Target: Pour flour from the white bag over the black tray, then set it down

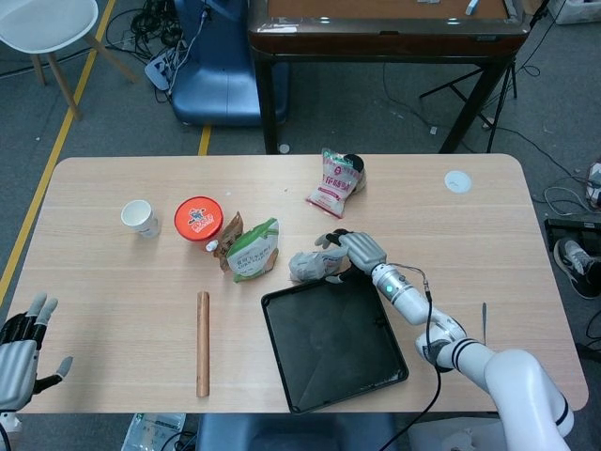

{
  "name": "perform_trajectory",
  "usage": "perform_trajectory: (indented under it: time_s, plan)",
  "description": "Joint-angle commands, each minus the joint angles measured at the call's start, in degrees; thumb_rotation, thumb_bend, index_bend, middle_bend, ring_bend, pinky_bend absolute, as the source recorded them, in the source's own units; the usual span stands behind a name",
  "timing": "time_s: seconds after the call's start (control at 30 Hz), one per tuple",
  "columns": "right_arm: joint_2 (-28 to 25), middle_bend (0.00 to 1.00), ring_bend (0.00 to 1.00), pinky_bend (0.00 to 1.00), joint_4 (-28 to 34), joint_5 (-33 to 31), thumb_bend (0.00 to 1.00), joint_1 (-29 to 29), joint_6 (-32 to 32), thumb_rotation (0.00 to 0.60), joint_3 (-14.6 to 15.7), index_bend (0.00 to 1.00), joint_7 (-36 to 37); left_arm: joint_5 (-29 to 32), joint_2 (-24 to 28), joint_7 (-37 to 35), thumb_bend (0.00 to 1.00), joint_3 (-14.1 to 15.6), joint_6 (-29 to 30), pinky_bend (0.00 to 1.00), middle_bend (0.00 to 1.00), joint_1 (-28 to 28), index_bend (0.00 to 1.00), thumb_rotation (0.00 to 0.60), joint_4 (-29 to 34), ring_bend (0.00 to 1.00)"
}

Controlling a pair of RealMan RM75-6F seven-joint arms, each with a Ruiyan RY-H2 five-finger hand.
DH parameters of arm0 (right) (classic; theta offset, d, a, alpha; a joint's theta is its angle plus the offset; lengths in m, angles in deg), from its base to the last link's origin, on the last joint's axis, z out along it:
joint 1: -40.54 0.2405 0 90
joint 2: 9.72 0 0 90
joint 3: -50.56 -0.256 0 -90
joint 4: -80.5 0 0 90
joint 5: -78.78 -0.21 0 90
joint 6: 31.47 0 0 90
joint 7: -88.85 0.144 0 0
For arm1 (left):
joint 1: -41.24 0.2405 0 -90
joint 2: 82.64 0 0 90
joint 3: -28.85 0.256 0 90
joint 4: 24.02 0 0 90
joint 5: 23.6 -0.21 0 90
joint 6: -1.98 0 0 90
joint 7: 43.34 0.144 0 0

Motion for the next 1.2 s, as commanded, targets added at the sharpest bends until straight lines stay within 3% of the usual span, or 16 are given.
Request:
perform_trajectory:
  time_s: [0.03, 0.33, 0.43, 0.57, 0.7, 1.0, 1.2]
  plan:
    - [2.3, 0.35, 0.20, 0.28, -3.9, 1.5, 0.11, 0.1, 1.9, 0.600, 1.6, 0.31, 3.7, 0.0, 0.1, 0.4, 0.25, 0.0, -0.1, 0.06, 0.00, -0.1, 0.00, 0.600, 0.3, 0.08]
    - [7.1, 0.41, 0.27, 0.30, -13.2, 3.0, 0.13, 0.6, 3.2, 0.600, 3.6, 0.41, 10.6, 0.2, 0.3, 1.3, 0.25, -0.1, -0.4, 0.06, 0.00, -0.3, 0.00, 0.600, 1.0, 0.08]
    - [8.5, 0.45, 0.31, 0.35, -15.9, 2.9, 0.23, 1.2, 3.1, 0.600, 3.7, 0.46, 11.4, 0.3, 0.3, 1.3, 0.25, -0.2, -0.5, 0.06, 0.00, -0.4, 0.00, 0.600, 1.0, 0.08]
    - [10.0, 0.53, 0.41, 0.49, -18.8, 2.5, 0.43, 1.8, 3.3, 0.600, 3.4, 0.57, 11.7, 0.4, 0.3, 0.7, 0.25, -0.2, -0.6, 0.06, 0.00, -0.4, 0.00, 0.600, 0.8, 0.08]
    - [10.8, 0.61, 0.53, 0.64, -20.9, 2.0, 0.56, 2.0, 4.3, 0.600, 2.9, 0.69, 11.6, 0.5, 0.4, 0.1, 0.25, -0.2, -0.5, 0.06, 0.00, -0.2, 0.00, 0.600, 0.4, 0.08]
    - [8.5, 0.73, 0.67, 0.77, -20.6, 2.1, 0.62, 0.4, 9.6, 0.600, 3.1, 0.83, 11.0, 0.4, 0.3, -1.0, 0.25, -0.2, -0.3, 0.06, 0.00, -0.1, 0.00, 0.600, -0.5, 0.08]
    - [2.0, 0.77, 0.71, 0.81, -14.8, 4.6, 0.62, -2.2, 16.6, 0.600, 5.5, 0.87, 7.9, -0.1, 0.2, -1.5, 0.25, -0.1, -0.2, 0.06, 0.00, -0.1, 0.00, 0.600, -0.9, 0.08]
